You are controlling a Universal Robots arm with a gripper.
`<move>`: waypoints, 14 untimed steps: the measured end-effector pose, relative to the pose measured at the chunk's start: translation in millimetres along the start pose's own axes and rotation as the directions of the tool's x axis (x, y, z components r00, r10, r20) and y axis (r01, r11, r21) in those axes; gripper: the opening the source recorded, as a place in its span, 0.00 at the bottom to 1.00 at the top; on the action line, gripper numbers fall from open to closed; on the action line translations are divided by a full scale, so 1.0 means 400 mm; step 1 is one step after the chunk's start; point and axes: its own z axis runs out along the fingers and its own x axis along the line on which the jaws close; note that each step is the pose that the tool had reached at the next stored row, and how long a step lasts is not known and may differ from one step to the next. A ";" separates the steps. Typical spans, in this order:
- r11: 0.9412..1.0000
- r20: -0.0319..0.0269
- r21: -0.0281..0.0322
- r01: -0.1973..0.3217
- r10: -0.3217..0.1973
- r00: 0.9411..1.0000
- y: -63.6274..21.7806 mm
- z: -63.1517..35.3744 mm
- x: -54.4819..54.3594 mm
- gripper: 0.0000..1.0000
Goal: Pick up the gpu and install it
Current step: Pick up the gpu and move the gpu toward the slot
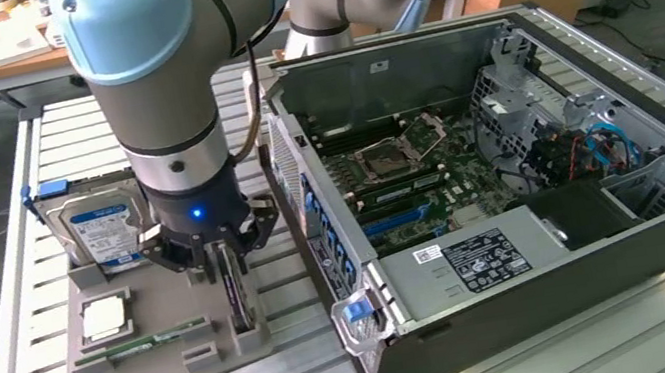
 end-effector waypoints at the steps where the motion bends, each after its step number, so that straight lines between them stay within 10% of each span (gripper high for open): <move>1: 1.000 0.000 0.000 0.000 0.000 1.000 0.000 0.002 0.000 0.42; 14: 1.000 0.000 0.000 0.000 0.000 1.000 0.000 0.002 0.000 0.33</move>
